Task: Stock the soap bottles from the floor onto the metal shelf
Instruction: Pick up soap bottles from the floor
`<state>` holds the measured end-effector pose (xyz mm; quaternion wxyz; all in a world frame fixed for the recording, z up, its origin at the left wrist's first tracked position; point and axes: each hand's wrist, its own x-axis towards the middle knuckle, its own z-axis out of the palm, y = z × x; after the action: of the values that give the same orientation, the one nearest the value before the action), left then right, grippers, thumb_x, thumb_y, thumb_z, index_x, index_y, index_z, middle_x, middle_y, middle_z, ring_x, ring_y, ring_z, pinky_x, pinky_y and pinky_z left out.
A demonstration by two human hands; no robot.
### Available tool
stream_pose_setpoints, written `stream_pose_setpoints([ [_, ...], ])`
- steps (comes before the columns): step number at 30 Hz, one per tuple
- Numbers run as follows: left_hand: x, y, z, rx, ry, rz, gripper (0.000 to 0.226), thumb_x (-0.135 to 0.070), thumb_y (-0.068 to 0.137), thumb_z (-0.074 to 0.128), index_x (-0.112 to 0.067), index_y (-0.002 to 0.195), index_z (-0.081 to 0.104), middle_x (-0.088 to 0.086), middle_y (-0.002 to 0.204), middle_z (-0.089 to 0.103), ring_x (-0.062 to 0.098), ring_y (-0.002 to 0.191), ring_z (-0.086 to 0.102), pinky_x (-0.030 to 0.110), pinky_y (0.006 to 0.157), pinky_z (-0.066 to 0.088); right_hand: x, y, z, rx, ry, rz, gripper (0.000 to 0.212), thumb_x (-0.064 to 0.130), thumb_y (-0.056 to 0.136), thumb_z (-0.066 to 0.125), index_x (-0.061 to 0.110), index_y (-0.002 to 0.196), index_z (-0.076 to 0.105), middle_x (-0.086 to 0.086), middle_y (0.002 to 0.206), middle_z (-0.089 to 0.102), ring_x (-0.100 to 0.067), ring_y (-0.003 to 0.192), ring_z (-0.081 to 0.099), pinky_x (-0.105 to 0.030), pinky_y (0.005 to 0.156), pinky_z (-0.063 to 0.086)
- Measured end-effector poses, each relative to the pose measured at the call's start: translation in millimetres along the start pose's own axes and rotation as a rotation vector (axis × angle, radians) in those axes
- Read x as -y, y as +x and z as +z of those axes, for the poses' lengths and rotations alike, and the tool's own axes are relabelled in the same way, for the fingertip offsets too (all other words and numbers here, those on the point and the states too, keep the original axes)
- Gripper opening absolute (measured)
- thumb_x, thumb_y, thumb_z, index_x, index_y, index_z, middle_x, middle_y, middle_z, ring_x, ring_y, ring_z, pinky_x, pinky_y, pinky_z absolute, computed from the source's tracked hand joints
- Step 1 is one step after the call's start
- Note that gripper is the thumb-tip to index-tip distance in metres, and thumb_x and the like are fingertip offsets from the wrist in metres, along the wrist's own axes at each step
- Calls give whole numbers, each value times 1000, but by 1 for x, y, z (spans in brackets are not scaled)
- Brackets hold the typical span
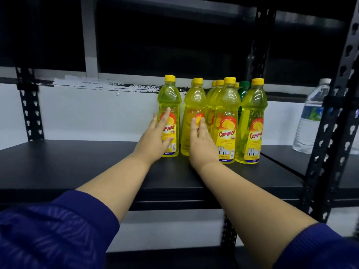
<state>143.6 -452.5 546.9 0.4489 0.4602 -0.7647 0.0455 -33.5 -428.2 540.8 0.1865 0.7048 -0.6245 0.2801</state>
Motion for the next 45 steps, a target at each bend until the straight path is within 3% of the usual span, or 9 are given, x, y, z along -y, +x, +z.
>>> stream_pose_setpoints([
  [3,0,1,0,-10,23,-16,104,-22,96,73,-53,161,-2,14,173,9,37,147,42,46,112,47,2,3,-3,21,-80,-85,92,1,98,61,12,168,1,-10,172,-26,-33,162,-8,-46,129,22],
  [8,0,3,5,4,50,-34,112,-20,92,78,-52,161,-4,11,174,8,35,145,46,44,110,47,4,6,0,68,-55,-99,81,4,99,63,13,167,17,-5,174,-21,-31,163,-3,-42,127,27],
  [14,9,15,13,77,64,-61,122,-18,88,82,-54,159,-11,9,174,6,36,146,44,45,112,45,8,9,1,167,-9,-122,79,16,102,54,11,168,12,3,176,-9,-35,161,-10,-47,131,17],
  [18,14,15,16,71,62,-56,125,-21,86,83,-59,156,-14,8,173,15,35,146,44,49,114,45,-2,14,0,-85,299,-24,75,6,100,58,22,166,27,1,176,5,-28,160,20,-43,122,38],
  [24,19,15,17,46,35,-43,127,-24,84,86,-63,154,-13,6,168,29,32,147,43,52,112,47,3,32,10,-161,495,112,100,16,99,69,39,167,0,-16,172,16,-39,154,31,-48,120,38],
  [28,24,16,20,42,14,-33,127,-22,83,87,-63,155,-9,6,166,34,30,146,44,50,112,47,8,38,18,-159,415,191,111,23,95,76,45,164,-10,-21,162,32,-40,151,30,-51,118,36],
  [37,22,15,17,29,-3,-18,123,-20,84,86,-55,160,-3,4,157,43,25,137,51,46,109,50,12,42,20,-212,462,308,108,31,90,78,22,165,1,-18,149,40,-38,135,52,-47,102,51],
  [40,22,14,16,26,-11,-25,120,-19,84,86,-53,161,-1,6,153,46,26,134,53,45,107,51,12,42,18,-234,495,332,107,34,90,79,15,165,5,-16,152,37,-37,137,52,-46,104,50],
  [45,22,14,16,14,-7,-20,120,-20,83,86,-51,162,1,6,153,47,25,134,53,43,107,51,15,37,16,-249,364,295,119,43,88,80,24,167,-8,-16,150,34,-34,133,54,-42,94,55],
])
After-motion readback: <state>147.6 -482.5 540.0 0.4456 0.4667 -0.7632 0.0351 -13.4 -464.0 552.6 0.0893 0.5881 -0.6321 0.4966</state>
